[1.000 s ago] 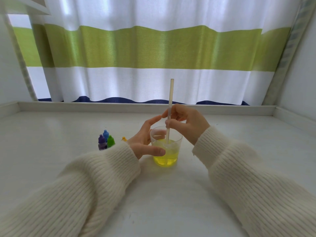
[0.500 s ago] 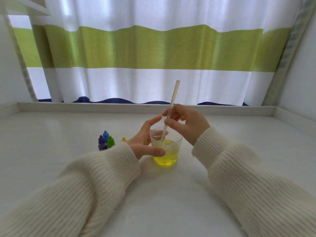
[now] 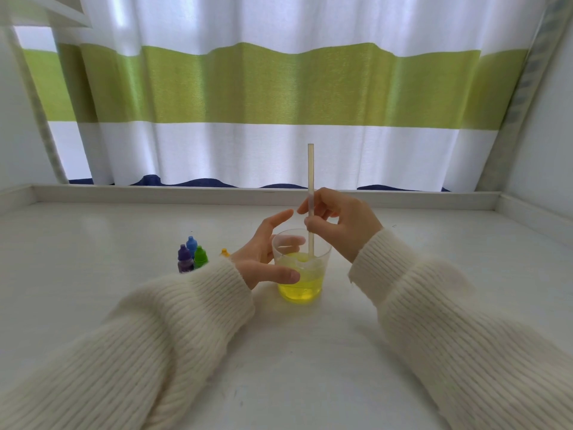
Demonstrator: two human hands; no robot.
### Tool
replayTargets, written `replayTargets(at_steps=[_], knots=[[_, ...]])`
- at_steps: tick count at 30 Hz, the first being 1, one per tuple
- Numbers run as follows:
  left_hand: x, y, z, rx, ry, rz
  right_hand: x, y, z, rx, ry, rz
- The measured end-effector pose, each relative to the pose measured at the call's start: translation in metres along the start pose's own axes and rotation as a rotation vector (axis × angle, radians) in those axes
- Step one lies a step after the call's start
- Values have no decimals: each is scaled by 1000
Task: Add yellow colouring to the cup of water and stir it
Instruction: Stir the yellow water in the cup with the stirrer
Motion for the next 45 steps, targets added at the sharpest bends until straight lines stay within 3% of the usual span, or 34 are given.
replayTargets(at_steps=[12,32,45], knots=[[-1,-1,3,-17,-18,-10,-7,-1,-2,5,-110,-39],[-1,1,1,0,-3,-4,0,-1,3,1,91,11],[-2,2,3,-1,-1,-4,-3,1,-1,-40,-108,-29]])
Point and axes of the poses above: each hand's wrist, its own y-axis away from the middle knuckle, its own x-axis out of the back of the hand, z = x × y, the point moved 8 cm from there along -y, towards the middle knuckle, and after that the axes turned 7 degrees about -z, right-handed, at the moved point
